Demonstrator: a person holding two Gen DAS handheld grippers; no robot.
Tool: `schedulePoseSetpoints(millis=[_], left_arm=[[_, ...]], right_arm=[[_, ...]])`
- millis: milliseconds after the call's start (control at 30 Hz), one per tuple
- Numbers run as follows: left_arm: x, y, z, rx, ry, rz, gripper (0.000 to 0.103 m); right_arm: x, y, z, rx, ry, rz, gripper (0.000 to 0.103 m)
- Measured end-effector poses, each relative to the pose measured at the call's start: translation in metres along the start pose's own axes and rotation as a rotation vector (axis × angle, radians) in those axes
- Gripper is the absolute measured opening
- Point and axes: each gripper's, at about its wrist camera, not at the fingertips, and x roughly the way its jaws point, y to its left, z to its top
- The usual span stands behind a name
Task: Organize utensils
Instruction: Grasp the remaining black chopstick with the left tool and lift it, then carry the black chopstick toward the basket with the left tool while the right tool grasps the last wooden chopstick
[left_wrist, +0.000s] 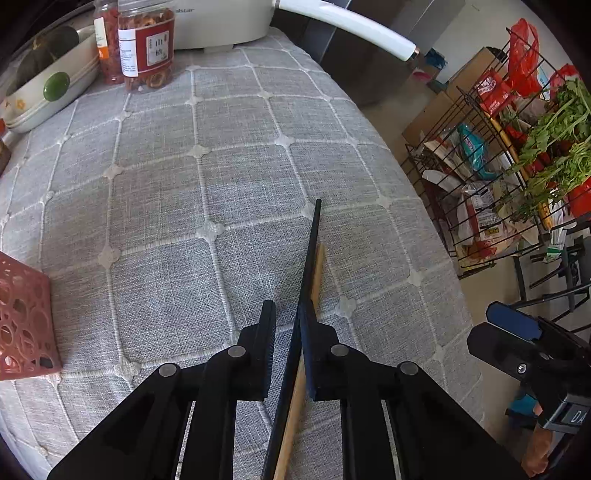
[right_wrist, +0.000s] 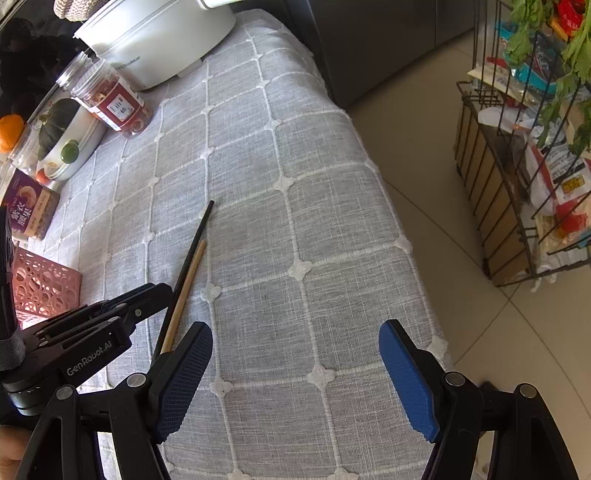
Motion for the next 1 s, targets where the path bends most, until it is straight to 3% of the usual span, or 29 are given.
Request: schedulePoseSetpoints(millis=[367, 567, 800, 1000], left_arm=[[0.015, -0.003, 0.021, 0.002, -0.018, 0.042, 0.007], [0.009, -0.004, 0.013, 0.039, -0.005, 0.087, 0.006], [-0.037, 0.009, -0.010, 0.034, -0.038, 0.092, 0.006], [-0.096, 0.022, -0.040, 0.023, -0.134, 0.092, 0.005]], right_arm=[[0.002, 0.000, 0.002, -0.004, 0.004, -0.006, 0.079], [0.005, 0.002, 0.001, -0.010, 0.014, -0.016, 0.079], [0.006, 0.011, 0.001, -0.017, 0.014, -0.016, 0.079], [0.010, 0.027, 0.001, -0.031, 0.017, -0.005, 0.079]])
